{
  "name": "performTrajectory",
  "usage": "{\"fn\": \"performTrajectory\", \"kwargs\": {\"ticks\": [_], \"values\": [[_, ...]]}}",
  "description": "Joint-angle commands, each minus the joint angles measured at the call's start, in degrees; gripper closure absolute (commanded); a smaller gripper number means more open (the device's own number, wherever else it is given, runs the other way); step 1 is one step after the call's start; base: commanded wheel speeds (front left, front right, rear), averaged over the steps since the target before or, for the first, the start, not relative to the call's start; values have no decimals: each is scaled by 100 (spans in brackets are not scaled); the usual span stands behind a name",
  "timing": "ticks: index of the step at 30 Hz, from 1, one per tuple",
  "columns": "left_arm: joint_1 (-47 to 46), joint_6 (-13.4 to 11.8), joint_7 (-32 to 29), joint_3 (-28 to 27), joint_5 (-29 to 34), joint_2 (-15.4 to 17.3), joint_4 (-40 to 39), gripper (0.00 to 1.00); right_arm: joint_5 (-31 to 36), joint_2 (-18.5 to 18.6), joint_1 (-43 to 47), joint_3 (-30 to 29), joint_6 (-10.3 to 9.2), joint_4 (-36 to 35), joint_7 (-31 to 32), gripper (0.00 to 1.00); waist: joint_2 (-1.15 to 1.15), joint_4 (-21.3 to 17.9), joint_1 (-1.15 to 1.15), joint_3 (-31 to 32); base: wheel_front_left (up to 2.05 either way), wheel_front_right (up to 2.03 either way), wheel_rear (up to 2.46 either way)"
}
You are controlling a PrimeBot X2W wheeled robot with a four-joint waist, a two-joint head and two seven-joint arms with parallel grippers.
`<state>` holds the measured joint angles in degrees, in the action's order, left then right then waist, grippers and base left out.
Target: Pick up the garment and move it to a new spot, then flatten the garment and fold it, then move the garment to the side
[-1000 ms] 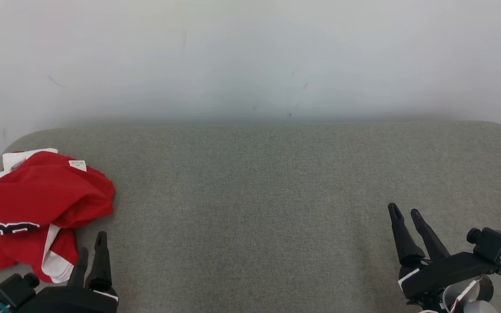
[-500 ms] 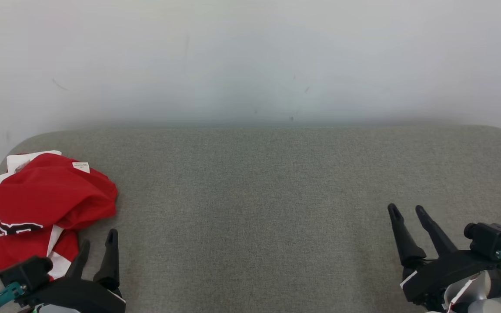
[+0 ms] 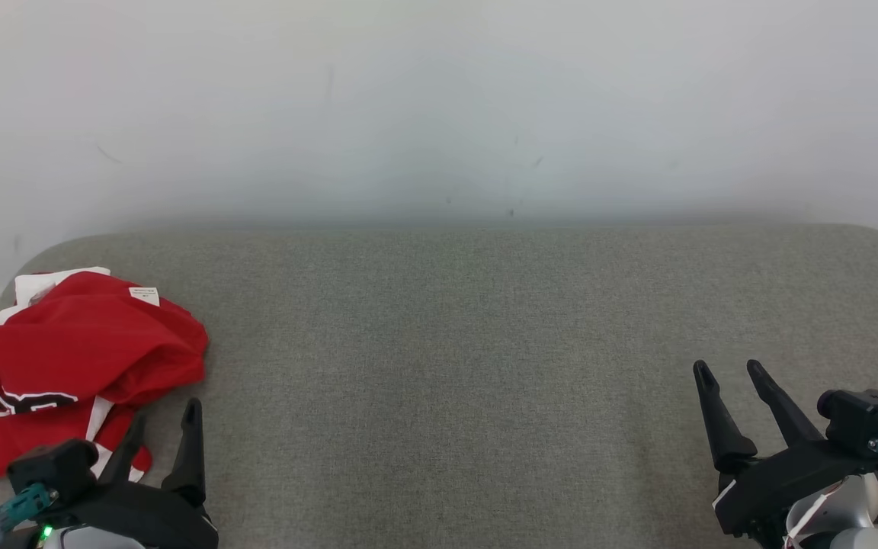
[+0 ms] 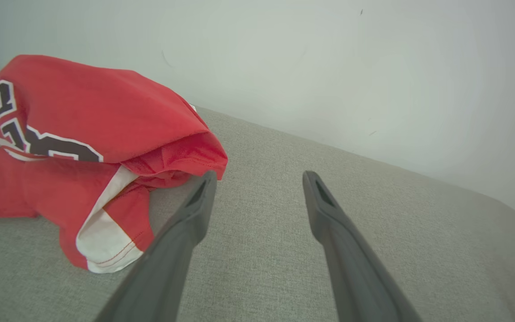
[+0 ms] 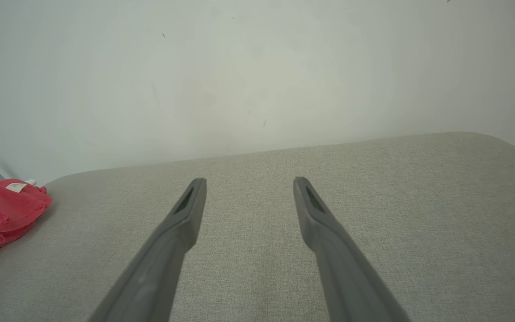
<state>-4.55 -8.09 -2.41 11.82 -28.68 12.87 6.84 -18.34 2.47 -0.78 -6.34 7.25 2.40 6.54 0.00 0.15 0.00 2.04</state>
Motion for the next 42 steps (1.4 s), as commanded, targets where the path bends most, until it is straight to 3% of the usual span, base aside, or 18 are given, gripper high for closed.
{"fn": "performTrajectory", "kwargs": {"ticks": [1,24,35,42], "values": [[-39,-51,40,31,187,86,-80,0,154,41,8,7,31,-70,-35,0,0,7,0,7,0,0,0],[79,-360,-319,383,1092,430,-255,0,1099,53,199,-23,33,-426,189,0,0,43,0,84,0,0,0],[159,-613,-210,330,1378,543,-377,0,1464,57,264,-176,31,-620,270,0,0,66,0,114,0,0,0],[212,-557,-286,382,1305,533,-415,0,1471,58,292,-218,32,-644,353,0,0,52,0,139,0,0,0]]}}
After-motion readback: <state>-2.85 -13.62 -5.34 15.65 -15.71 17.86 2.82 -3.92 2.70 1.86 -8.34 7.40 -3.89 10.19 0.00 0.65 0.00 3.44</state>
